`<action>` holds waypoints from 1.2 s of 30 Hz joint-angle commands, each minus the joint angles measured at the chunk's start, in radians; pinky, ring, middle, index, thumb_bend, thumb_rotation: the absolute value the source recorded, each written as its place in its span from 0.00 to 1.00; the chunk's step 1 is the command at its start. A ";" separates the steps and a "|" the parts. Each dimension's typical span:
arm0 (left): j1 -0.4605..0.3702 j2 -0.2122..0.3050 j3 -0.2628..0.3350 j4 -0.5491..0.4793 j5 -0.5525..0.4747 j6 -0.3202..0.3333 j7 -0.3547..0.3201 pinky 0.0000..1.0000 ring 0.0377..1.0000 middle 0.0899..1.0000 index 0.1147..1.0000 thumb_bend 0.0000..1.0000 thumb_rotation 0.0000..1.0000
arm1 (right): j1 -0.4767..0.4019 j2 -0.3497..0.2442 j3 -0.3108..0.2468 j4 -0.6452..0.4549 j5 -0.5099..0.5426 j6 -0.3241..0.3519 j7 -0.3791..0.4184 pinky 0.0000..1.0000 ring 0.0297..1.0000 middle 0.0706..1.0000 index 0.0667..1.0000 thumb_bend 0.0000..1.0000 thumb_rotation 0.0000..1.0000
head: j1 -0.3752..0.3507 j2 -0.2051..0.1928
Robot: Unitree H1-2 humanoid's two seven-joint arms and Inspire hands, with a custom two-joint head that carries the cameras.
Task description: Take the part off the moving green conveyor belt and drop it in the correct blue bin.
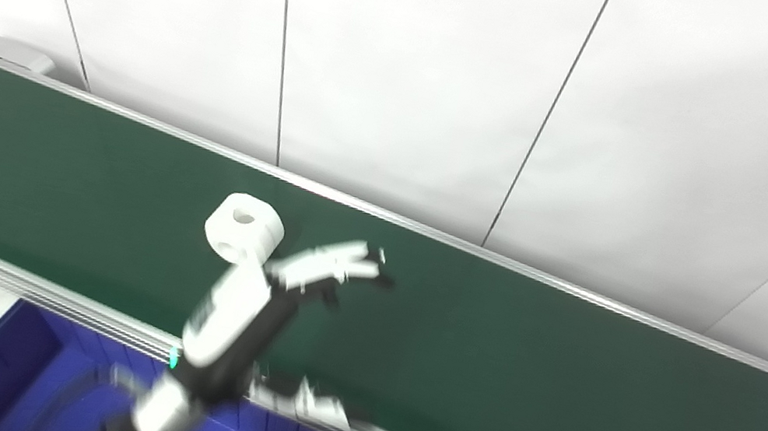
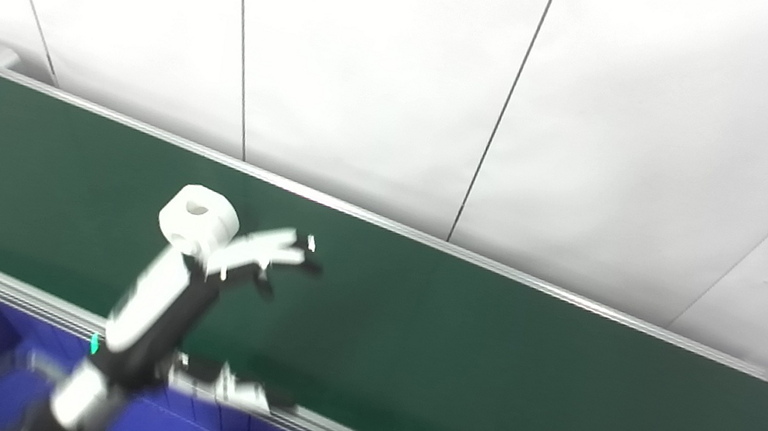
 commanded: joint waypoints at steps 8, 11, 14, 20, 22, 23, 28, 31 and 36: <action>-0.224 0.109 0.025 0.073 0.160 0.165 -0.228 0.90 0.91 0.93 0.86 1.00 0.10 | 0.009 0.013 0.002 -0.022 0.003 -0.038 0.017 1.00 1.00 1.00 1.00 0.73 1.00 | -0.002 -0.001; -0.265 0.136 0.022 0.149 0.180 0.163 -0.230 0.91 0.92 0.93 0.87 1.00 0.11 | 0.013 0.014 0.002 -0.029 0.000 -0.032 0.018 1.00 1.00 1.00 1.00 0.72 1.00 | -0.003 0.003; -0.301 0.161 0.011 0.235 0.192 0.154 -0.225 0.92 0.92 0.94 0.88 1.00 0.11 | 0.015 0.012 0.003 -0.033 -0.001 -0.031 0.021 1.00 1.00 1.00 1.00 0.73 1.00 | -0.004 0.012; -0.344 0.184 -0.022 0.329 0.223 0.171 -0.251 0.95 0.93 0.94 0.89 1.00 0.12 | 0.018 0.013 0.005 -0.040 -0.010 -0.028 0.021 1.00 1.00 1.00 1.00 0.75 1.00 | -0.004 0.016; -0.363 0.189 -0.035 0.373 0.240 0.170 -0.249 0.94 0.92 0.94 0.88 1.00 0.13 | 0.018 0.014 0.007 -0.043 -0.014 -0.026 0.021 1.00 1.00 1.00 1.00 0.74 1.00 | -0.005 0.016; -0.373 0.191 -0.041 0.392 0.247 0.174 -0.252 0.94 0.93 0.94 0.88 1.00 0.14 | 0.018 0.014 0.007 -0.044 -0.017 -0.026 0.020 1.00 1.00 1.00 1.00 0.74 1.00 | -0.006 0.016; -0.414 0.205 -0.066 0.454 0.269 0.206 -0.282 0.95 0.94 0.94 0.88 1.00 0.16 | 0.016 0.019 0.007 -0.043 -0.019 -0.027 0.017 1.00 0.99 1.00 1.00 0.73 1.00 | -0.009 0.019; -0.441 0.216 -0.081 0.492 0.266 0.221 -0.319 0.91 0.92 0.93 0.89 1.00 0.15 | 0.017 0.017 0.010 -0.049 -0.017 -0.025 0.022 1.00 0.99 1.00 1.00 0.73 1.00 | -0.011 0.020; -0.479 0.235 -0.130 0.546 0.314 0.231 -0.333 0.88 0.90 0.90 0.86 1.00 0.16 | 0.019 0.018 0.010 -0.048 -0.030 -0.027 0.017 1.00 0.99 1.00 1.00 0.74 1.00 | -0.012 0.022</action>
